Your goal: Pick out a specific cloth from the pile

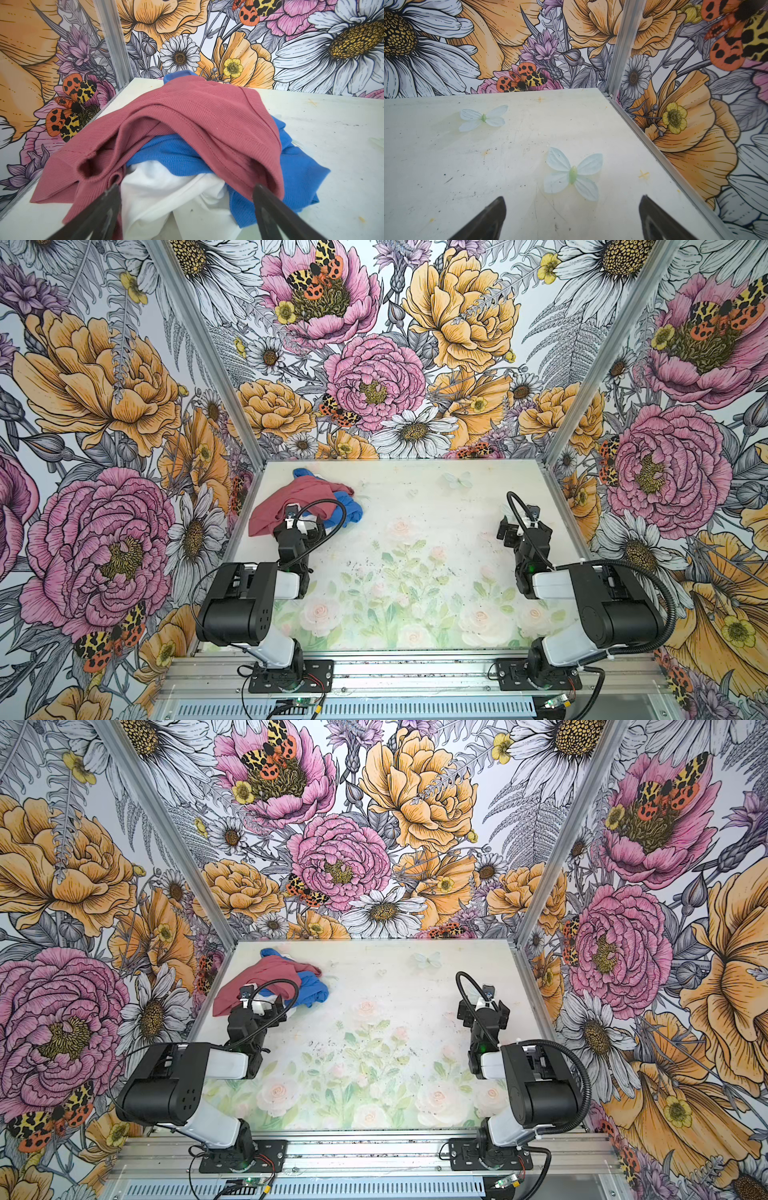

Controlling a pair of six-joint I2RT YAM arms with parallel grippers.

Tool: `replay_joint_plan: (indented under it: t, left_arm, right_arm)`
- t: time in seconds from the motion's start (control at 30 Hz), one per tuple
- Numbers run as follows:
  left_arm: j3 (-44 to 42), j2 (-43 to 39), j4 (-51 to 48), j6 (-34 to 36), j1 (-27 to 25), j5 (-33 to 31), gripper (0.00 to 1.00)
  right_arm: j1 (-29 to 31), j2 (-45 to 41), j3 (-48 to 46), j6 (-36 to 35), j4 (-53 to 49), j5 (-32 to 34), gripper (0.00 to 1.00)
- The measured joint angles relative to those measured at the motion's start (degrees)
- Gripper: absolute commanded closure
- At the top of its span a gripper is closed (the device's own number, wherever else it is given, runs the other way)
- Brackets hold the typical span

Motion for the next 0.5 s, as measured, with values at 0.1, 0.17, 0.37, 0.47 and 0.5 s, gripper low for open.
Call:
replay_joint_plan:
  t: [0.1,0.17,0.37,0.47,0.5]
  left_arm:
    - [0.00,0.00,0.00,0.00,0.00,0.00,0.01]
    - [0.00,0.00,0.00,0.00,0.00,0.00,0.01]
    - [-0.02,0.00,0.13,-0.02,0.00,0.00,0.01]
    - [-2.12,-2.60,0.92,0.20,-0.42,-0.39,0.01]
    - [-3.10,-4.44,0.76,0.28,-0.90,-1.55,0.01]
  right_arm:
    - [0.00,0.00,0.00,0.00,0.00,0.00,0.01]
    - [0.00,0.00,0.00,0.00,0.00,0.00,0.01]
    - [0.72,-0.70,-0.35,-0.28,-0.13,0.02,0.01]
    - [3.65,-7.41,-0.76,-2.21,-5.27,0.61,0.01]
    - [4.85,-10.12,-0.42,-2.62,-7.48,0.83,0.01]
